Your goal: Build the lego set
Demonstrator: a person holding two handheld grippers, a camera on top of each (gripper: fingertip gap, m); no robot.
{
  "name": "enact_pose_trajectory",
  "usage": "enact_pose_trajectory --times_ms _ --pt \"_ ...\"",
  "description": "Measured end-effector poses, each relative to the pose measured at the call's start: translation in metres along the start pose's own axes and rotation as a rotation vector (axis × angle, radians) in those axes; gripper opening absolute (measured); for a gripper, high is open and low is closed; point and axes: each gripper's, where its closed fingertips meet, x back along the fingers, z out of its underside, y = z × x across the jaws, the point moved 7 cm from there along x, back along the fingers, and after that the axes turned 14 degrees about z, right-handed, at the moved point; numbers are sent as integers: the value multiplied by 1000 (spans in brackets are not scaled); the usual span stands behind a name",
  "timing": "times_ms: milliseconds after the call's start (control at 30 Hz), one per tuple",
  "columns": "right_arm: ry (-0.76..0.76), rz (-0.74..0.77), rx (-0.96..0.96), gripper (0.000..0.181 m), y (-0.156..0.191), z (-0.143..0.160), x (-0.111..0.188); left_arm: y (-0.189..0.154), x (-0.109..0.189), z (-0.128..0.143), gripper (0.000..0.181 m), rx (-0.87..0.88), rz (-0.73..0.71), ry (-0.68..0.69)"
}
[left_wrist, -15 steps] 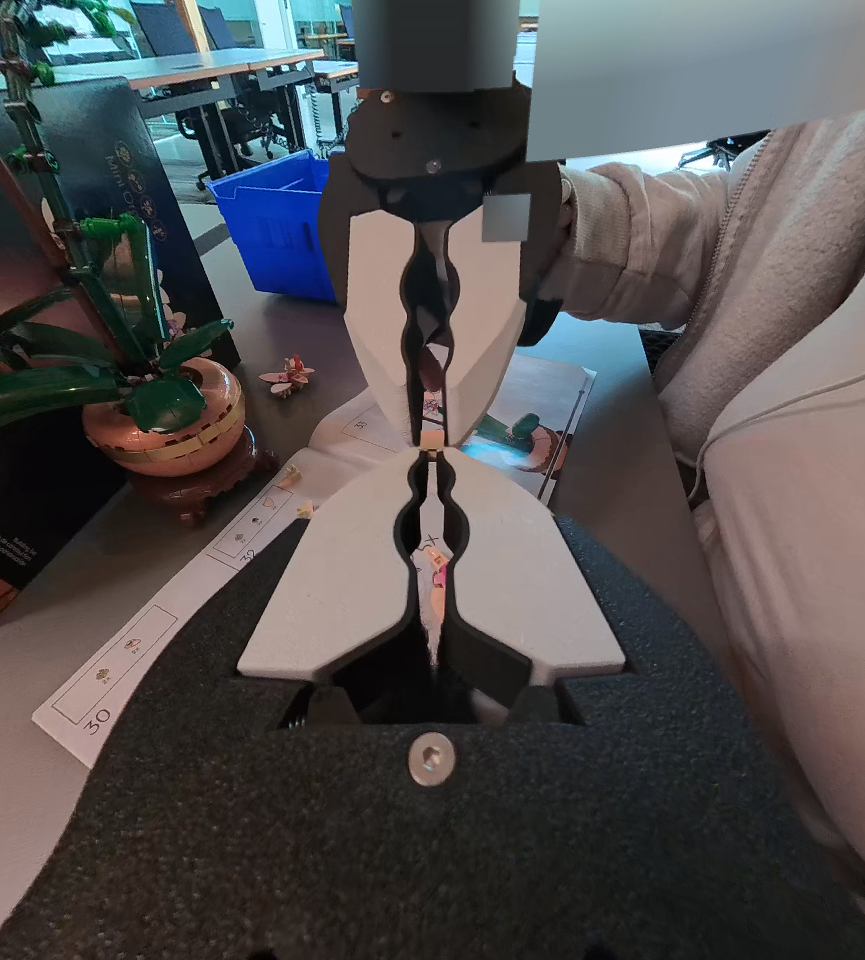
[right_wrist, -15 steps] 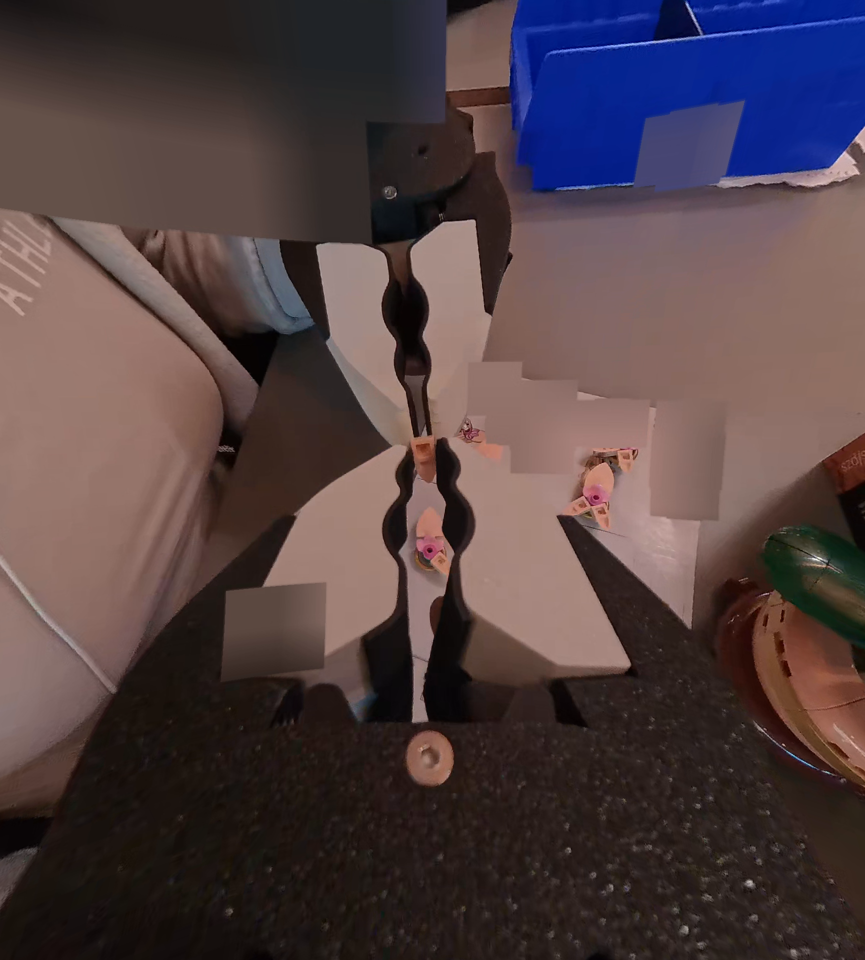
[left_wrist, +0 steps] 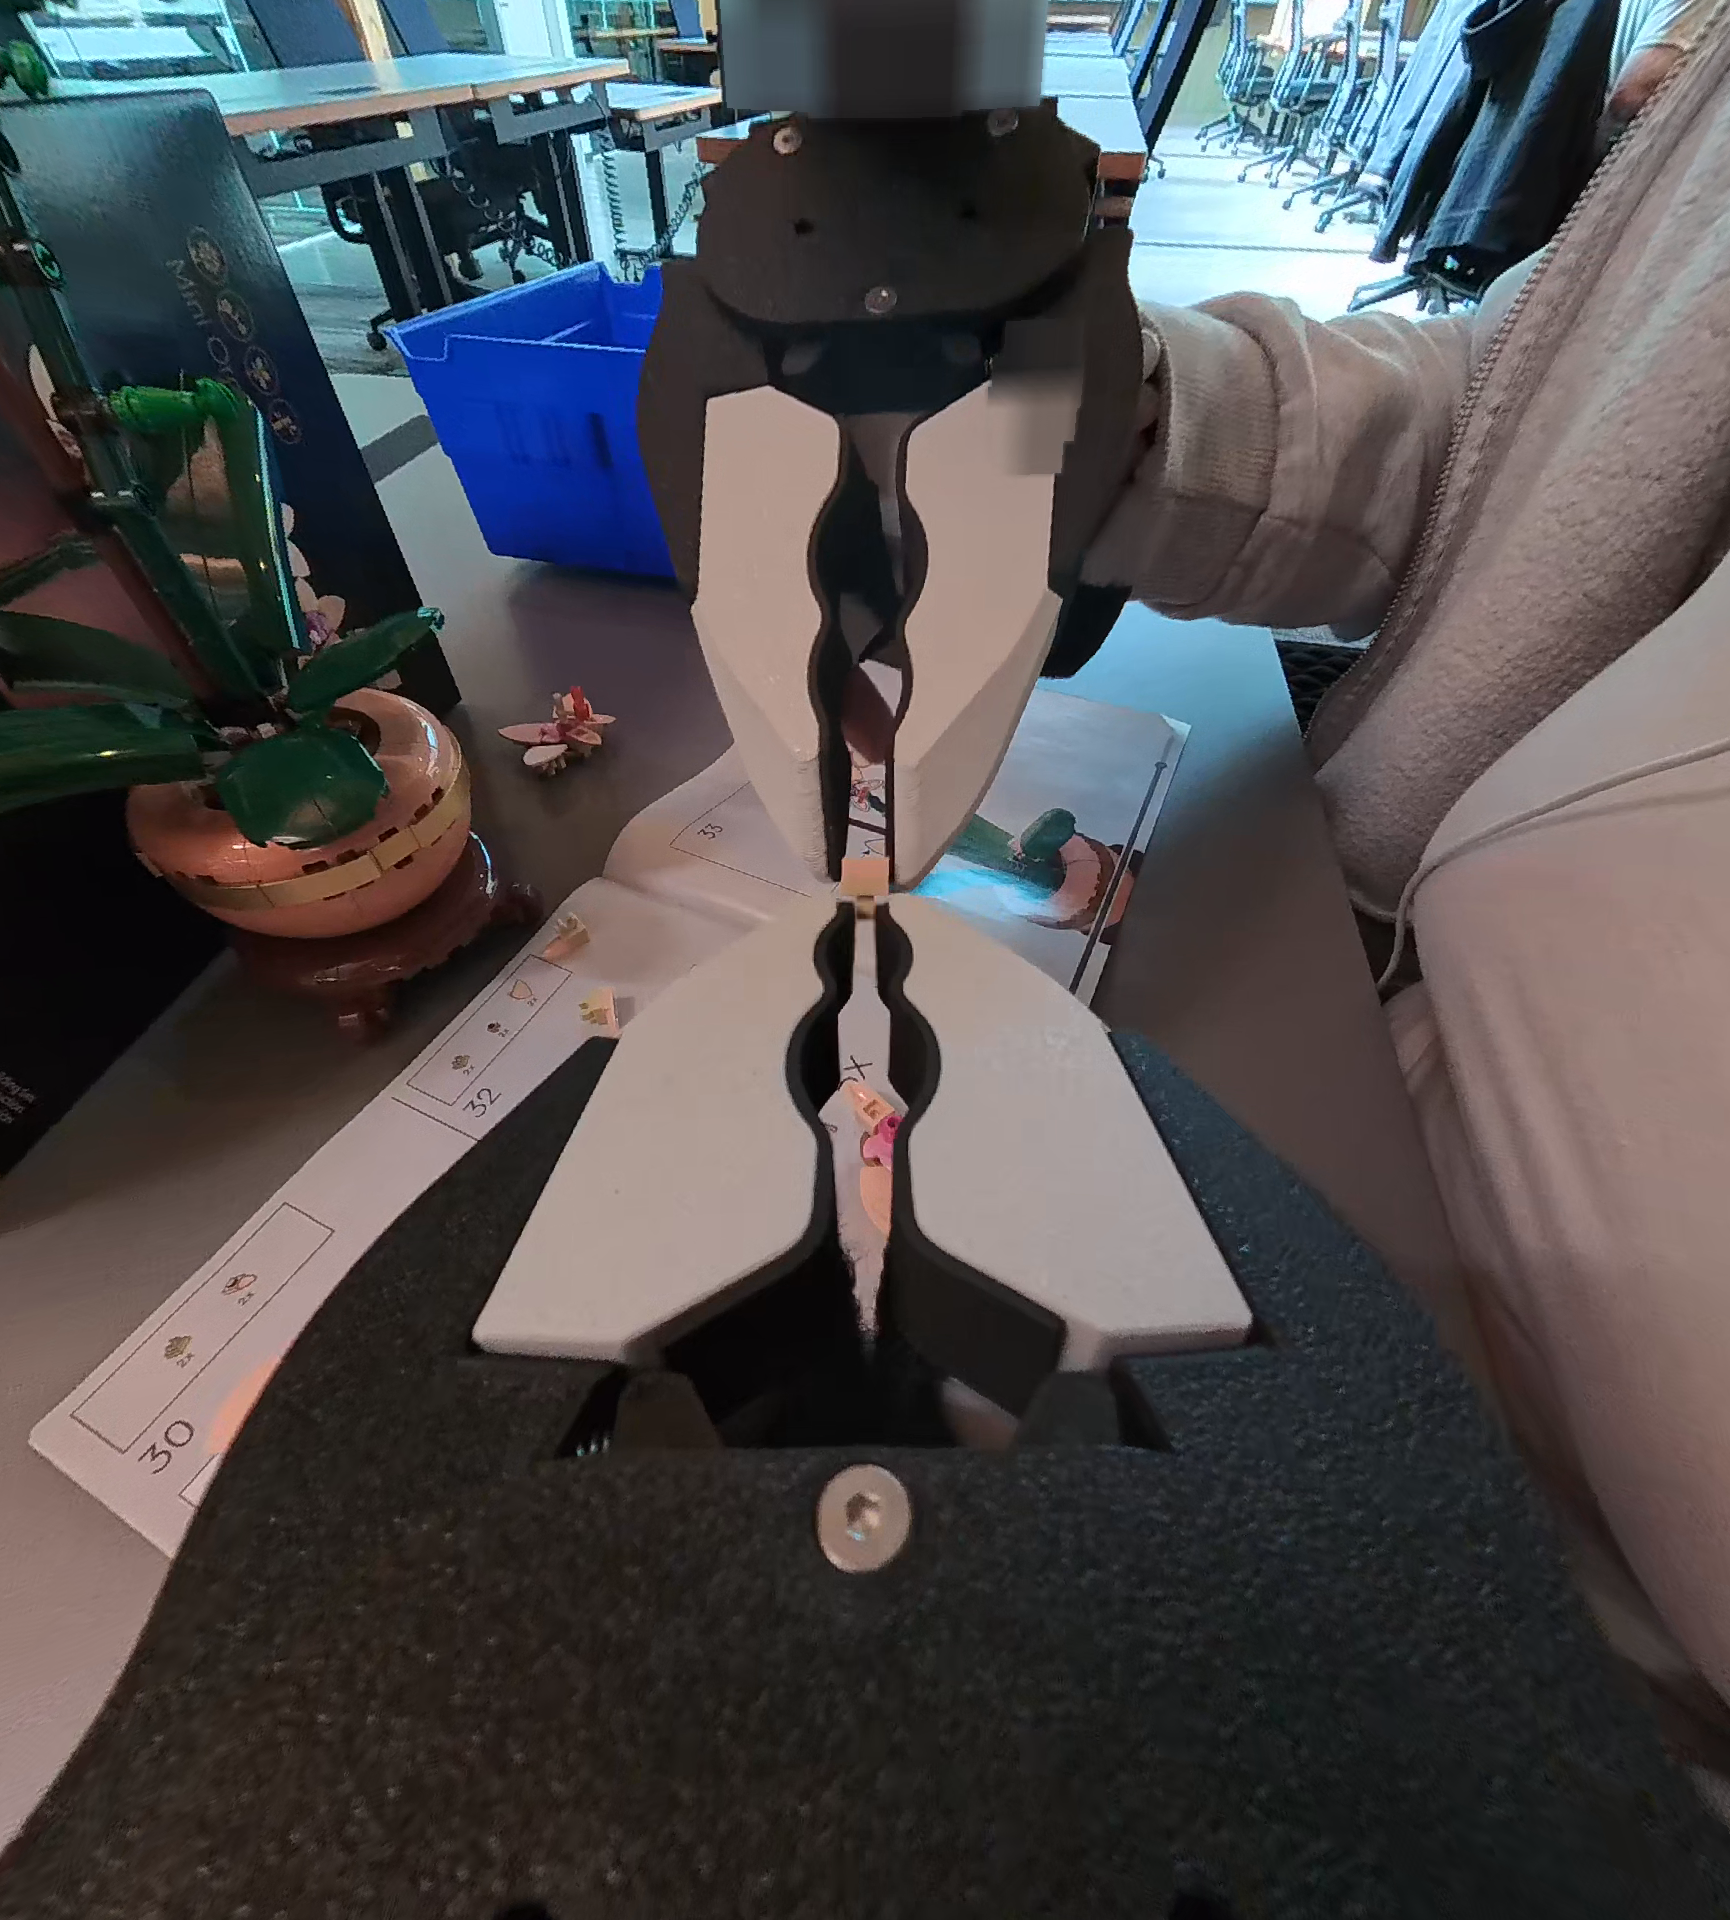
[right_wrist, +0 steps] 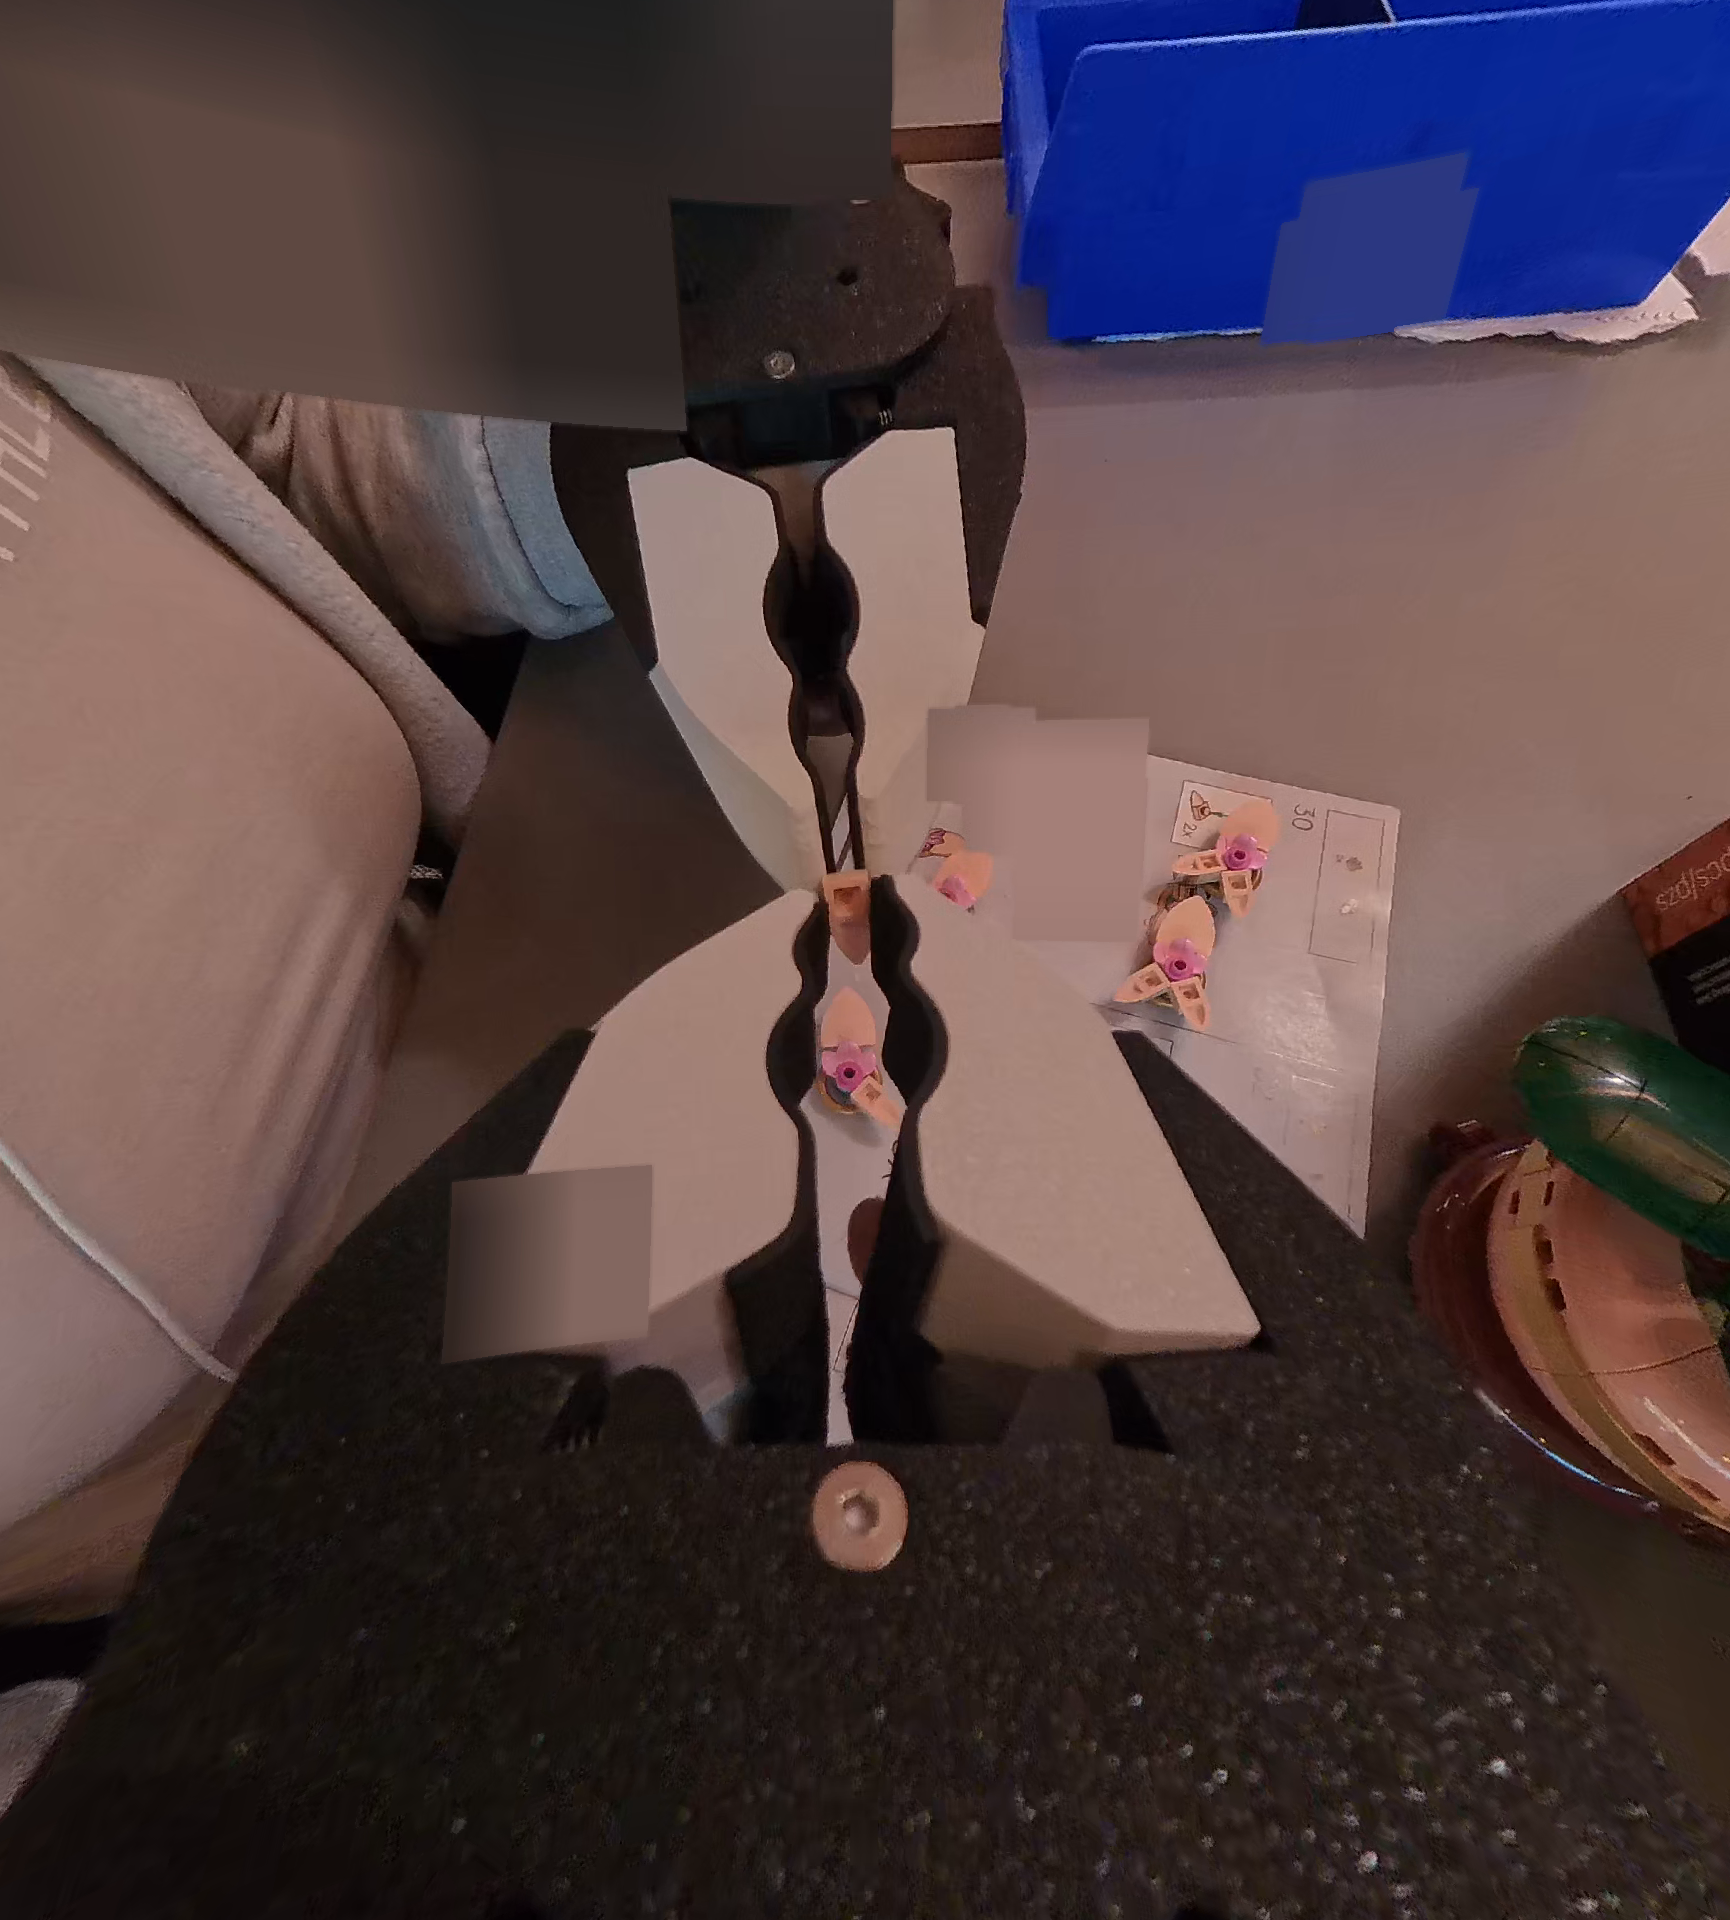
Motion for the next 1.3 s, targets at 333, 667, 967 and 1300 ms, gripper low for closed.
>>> enact_pose_trajectory --times_ms 333,667,967,1300 --pt "193 99 -144 7 14 56 -5 -6 -9 50 35 53 -2 372" --pt "247 95 -259 7 19 71 -27 -3 -28 64 16 48 -23 455" --pt "274 128 -280 7 17 74 -32 1 -25 63 16 92 -15 415" --pt "321 160 -296 7 20 73 -34 0 -27 65 16 86 -16 438"
